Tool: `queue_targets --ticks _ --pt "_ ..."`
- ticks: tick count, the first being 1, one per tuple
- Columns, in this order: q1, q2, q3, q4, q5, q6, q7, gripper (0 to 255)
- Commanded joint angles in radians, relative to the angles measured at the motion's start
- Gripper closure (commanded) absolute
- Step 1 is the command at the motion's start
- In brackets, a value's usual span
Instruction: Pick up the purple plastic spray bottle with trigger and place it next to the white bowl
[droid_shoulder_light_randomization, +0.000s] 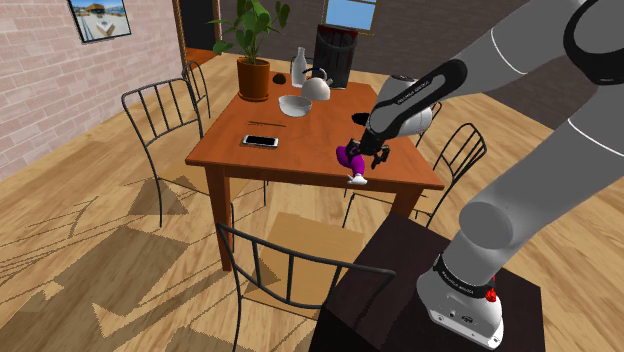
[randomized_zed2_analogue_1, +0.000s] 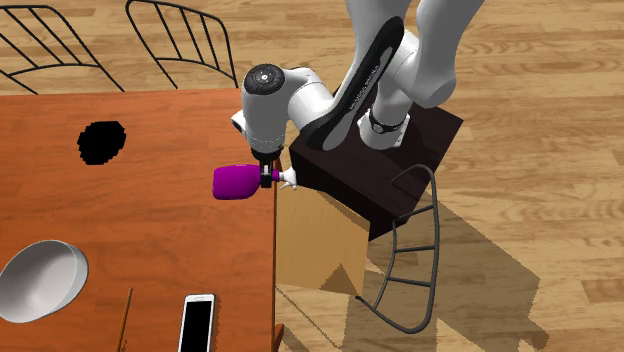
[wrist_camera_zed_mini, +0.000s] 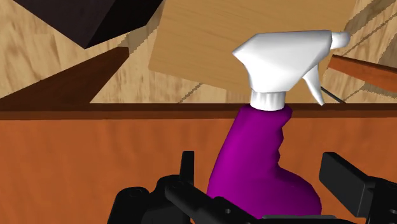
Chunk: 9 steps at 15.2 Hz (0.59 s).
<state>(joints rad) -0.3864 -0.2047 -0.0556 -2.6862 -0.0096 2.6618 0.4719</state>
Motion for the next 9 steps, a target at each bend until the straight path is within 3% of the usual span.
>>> queue_targets --ticks 1,9 --pt "0.001 0.033 -0.001 -0.001 0.003 0.035 -0.001 0" --pt "0.003 0.075 -0.002 0.000 0.007 0.076 -0.004 0"
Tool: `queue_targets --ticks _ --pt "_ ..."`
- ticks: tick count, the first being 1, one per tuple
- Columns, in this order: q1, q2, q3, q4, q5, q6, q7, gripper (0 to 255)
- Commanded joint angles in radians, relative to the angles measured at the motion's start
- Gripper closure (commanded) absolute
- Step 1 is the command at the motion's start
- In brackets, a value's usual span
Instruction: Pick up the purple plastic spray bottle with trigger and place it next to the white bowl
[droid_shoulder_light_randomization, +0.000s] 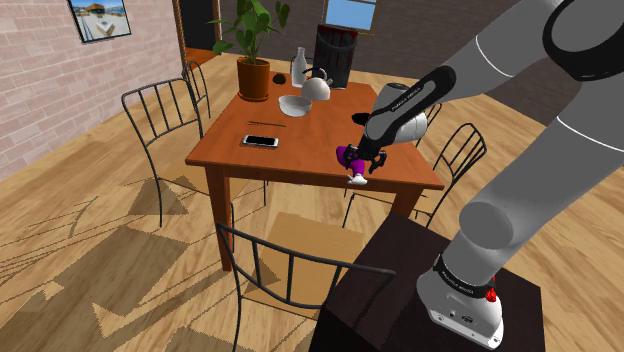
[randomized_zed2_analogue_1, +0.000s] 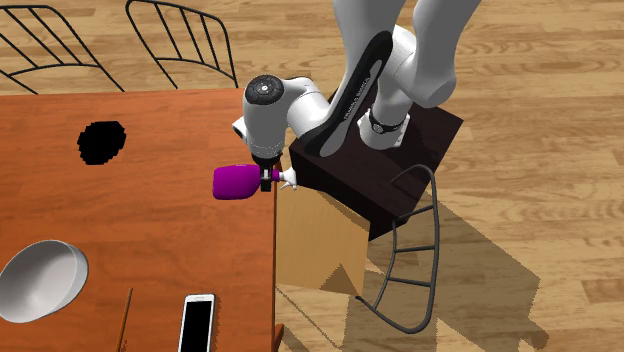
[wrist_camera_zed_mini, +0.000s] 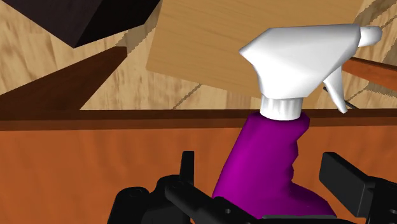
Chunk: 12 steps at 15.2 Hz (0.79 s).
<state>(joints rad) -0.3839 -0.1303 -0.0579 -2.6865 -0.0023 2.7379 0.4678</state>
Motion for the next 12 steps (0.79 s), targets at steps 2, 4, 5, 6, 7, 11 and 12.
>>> queue_targets --ticks 2,4,5,6,7,11,12 --pt "0.000 0.000 0.000 0.000 0.000 0.000 0.000 0" --pt "0.000 0.000 0.000 0.000 0.000 0.000 0.000 255" --pt "0.000 0.001 0.000 0.000 0.000 0.000 0.000 255" --pt "0.000 0.000 0.000 -0.001 0.000 0.001 0.001 255" --pt "0.000 0.000 0.000 -0.001 0.000 0.001 0.001 255" --pt "0.000 0.001 0.000 -0.001 0.000 0.001 0.000 255" --pt "0.000 0.000 0.000 0.000 0.000 0.000 0.000 255"
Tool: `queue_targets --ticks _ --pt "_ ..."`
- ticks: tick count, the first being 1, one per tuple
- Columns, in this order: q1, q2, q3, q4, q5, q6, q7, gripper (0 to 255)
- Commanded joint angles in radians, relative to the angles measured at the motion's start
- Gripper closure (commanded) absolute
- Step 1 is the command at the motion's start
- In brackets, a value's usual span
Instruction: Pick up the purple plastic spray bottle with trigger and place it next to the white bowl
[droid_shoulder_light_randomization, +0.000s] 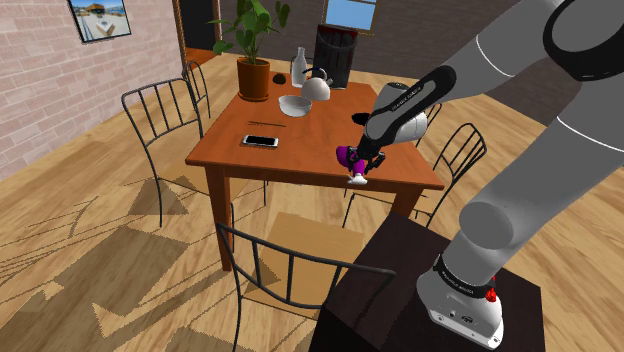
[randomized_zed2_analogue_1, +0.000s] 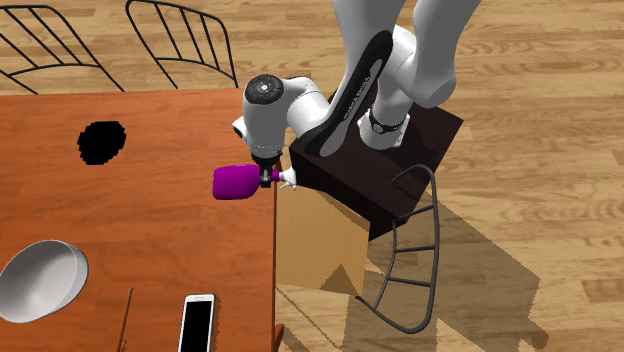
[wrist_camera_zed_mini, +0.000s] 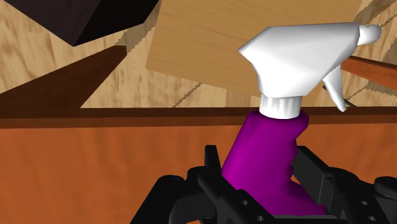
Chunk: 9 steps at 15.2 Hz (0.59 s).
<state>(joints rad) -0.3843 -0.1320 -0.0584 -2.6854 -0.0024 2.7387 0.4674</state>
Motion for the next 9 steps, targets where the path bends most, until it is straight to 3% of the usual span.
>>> queue_targets --ticks 1,9 --pt "0.000 -0.012 0.001 0.002 -0.002 -0.017 0.002 255" --pt "-0.004 -0.114 0.004 0.033 -0.010 -0.150 0.009 255"
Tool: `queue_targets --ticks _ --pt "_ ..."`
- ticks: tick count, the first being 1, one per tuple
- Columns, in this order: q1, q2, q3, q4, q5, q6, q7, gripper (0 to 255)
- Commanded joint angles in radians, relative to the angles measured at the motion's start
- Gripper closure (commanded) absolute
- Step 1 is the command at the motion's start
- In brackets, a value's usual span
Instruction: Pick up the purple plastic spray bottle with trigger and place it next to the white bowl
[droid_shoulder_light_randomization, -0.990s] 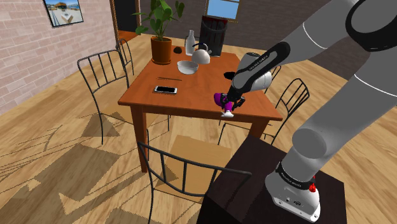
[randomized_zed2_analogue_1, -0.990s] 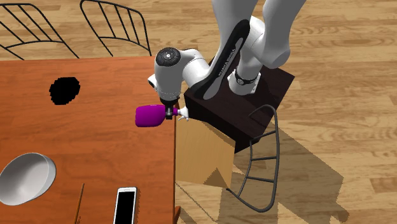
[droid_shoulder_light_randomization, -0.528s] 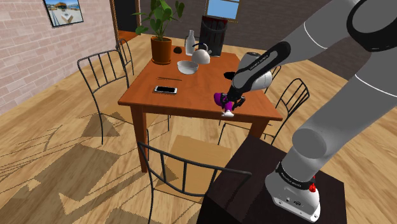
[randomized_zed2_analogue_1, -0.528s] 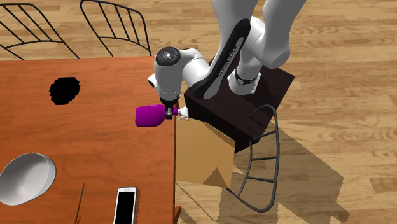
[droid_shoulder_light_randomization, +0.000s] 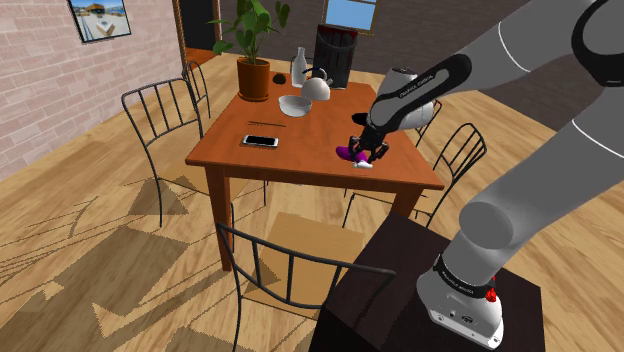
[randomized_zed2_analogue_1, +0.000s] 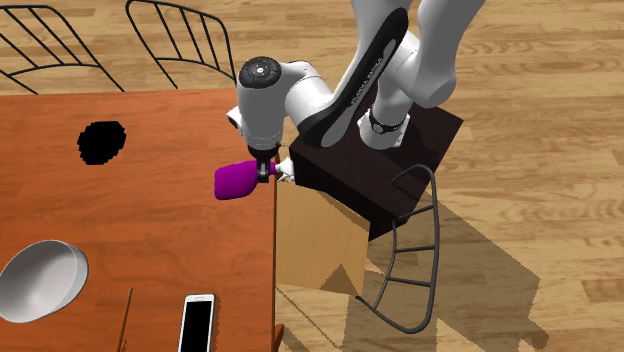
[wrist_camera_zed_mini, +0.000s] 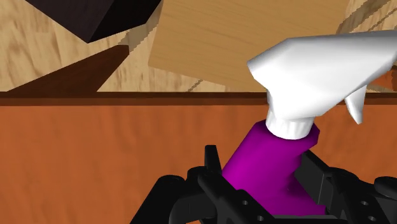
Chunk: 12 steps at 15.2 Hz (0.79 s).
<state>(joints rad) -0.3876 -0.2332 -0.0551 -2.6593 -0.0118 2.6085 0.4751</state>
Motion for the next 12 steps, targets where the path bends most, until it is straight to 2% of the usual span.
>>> queue_targets --ticks 1,12 --pt "-0.001 -0.024 0.001 0.011 -0.002 -0.036 0.002 255" --pt "-0.003 -0.130 0.005 0.082 -0.006 -0.213 0.006 255"
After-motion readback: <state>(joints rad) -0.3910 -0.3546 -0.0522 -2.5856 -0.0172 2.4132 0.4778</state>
